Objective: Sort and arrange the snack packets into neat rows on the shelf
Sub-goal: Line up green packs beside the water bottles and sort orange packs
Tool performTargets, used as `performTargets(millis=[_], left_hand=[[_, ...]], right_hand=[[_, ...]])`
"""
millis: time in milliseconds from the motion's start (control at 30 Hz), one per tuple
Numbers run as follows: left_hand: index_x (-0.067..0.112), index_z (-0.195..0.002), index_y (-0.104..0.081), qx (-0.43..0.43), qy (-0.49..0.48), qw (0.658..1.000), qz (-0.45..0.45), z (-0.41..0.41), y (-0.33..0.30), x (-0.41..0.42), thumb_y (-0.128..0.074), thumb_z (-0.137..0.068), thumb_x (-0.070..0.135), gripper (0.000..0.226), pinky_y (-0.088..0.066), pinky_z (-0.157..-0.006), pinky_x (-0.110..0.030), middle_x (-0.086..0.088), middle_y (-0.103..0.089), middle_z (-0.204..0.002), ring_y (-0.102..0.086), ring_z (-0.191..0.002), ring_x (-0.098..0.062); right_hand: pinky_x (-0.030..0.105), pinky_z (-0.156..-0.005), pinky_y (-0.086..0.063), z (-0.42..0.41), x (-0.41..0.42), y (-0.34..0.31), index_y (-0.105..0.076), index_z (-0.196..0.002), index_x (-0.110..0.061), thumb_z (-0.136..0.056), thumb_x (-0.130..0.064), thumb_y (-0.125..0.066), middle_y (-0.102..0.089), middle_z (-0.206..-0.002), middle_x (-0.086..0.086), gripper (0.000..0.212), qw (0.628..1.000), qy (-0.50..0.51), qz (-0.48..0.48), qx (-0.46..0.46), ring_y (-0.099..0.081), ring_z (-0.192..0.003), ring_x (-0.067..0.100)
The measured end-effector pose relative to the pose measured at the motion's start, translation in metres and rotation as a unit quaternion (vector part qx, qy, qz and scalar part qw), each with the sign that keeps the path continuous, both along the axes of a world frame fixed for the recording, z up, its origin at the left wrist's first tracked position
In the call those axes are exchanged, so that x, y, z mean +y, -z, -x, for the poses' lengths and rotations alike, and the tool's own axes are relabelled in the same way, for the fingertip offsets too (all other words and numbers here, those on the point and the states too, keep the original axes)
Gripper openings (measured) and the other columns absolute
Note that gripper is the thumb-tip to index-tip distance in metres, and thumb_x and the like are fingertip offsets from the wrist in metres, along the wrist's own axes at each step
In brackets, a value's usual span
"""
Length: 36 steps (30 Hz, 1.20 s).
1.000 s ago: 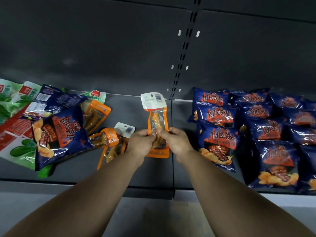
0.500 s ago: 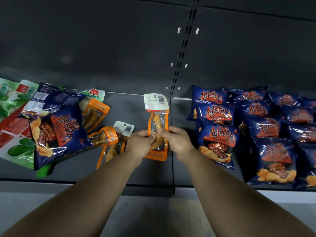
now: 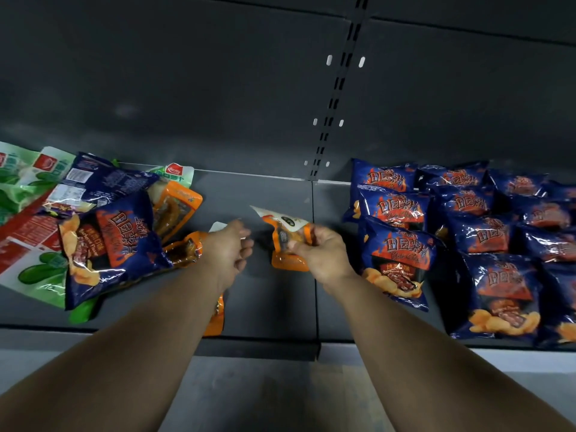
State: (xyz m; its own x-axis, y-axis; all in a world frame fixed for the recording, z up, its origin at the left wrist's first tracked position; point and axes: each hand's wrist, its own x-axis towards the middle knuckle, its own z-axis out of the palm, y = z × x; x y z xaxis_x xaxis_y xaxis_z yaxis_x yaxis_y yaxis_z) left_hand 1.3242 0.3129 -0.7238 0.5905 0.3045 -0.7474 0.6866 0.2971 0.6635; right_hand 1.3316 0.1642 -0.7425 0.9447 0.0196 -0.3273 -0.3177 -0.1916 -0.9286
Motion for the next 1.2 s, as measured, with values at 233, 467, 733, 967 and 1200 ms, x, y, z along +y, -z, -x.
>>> performTargets(millis=[233, 467, 733, 967, 1200], left_hand=[[0.008, -0.101, -0.066, 0.061, 0.129, 0.97, 0.194, 0.006, -0.014, 0.012, -0.053, -0.077, 0.069, 0.067, -0.045, -0.055, -0.021, -0.009, -0.071, -0.088, -0.064, -0.07, -0.02], [0.011, -0.077, -0.064, 0.066, 0.201, 0.962, 0.172, 0.006, -0.021, 0.007, -0.067, -0.073, 0.053, 0.042, -0.041, -0.04, -0.014, -0.003, -0.067, -0.061, -0.061, -0.048, -0.012], [0.008, -0.086, -0.065, 0.048, 0.22, 0.955, 0.193, 0.006, -0.016, 0.007, -0.072, -0.067, 0.031, 0.031, -0.052, -0.053, -0.022, -0.008, -0.071, -0.077, -0.066, -0.065, -0.017], [0.007, -0.091, -0.065, 0.022, 0.213, 0.961, 0.177, 0.007, -0.013, -0.003, -0.066, -0.085, 0.022, 0.016, -0.058, -0.055, -0.03, -0.011, -0.072, -0.078, -0.07, -0.061, -0.02], [0.013, -0.094, -0.064, -0.073, 0.088, 0.974, 0.197, 0.0, -0.01, -0.007, -0.058, -0.092, 0.024, 0.013, -0.053, -0.062, -0.034, -0.004, -0.072, -0.082, -0.068, -0.072, -0.018]], right_hand=[[0.023, -0.092, -0.046, -0.003, 0.004, 0.001, -0.07, -0.095, -0.016, -0.078, 0.003, -0.069, -0.064, -0.097, -0.003, 0.026, 0.977, -0.037, 0.148, -0.149, -0.06, -0.095, 0.012], [0.015, -0.089, -0.038, 0.003, -0.002, -0.002, -0.072, -0.103, -0.015, -0.075, 0.005, -0.069, -0.05, -0.093, -0.01, 0.035, 0.944, -0.044, 0.25, -0.211, -0.058, -0.101, 0.02], [0.017, -0.085, -0.039, 0.006, -0.004, 0.004, -0.071, -0.103, -0.014, -0.075, 0.004, -0.068, -0.066, -0.101, 0.004, 0.033, 0.931, -0.065, 0.274, -0.234, -0.056, -0.101, 0.02], [0.019, -0.098, -0.038, 0.001, -0.007, 0.014, -0.054, -0.13, -0.023, -0.083, -0.005, -0.068, -0.055, -0.128, 0.004, 0.052, 0.944, -0.03, 0.279, -0.175, -0.052, -0.118, 0.017], [0.021, -0.091, -0.039, 0.001, -0.005, 0.013, -0.057, -0.121, -0.009, -0.09, -0.012, -0.061, -0.061, -0.12, 0.007, 0.032, 0.985, 0.117, 0.124, -0.013, -0.056, -0.114, 0.022]])
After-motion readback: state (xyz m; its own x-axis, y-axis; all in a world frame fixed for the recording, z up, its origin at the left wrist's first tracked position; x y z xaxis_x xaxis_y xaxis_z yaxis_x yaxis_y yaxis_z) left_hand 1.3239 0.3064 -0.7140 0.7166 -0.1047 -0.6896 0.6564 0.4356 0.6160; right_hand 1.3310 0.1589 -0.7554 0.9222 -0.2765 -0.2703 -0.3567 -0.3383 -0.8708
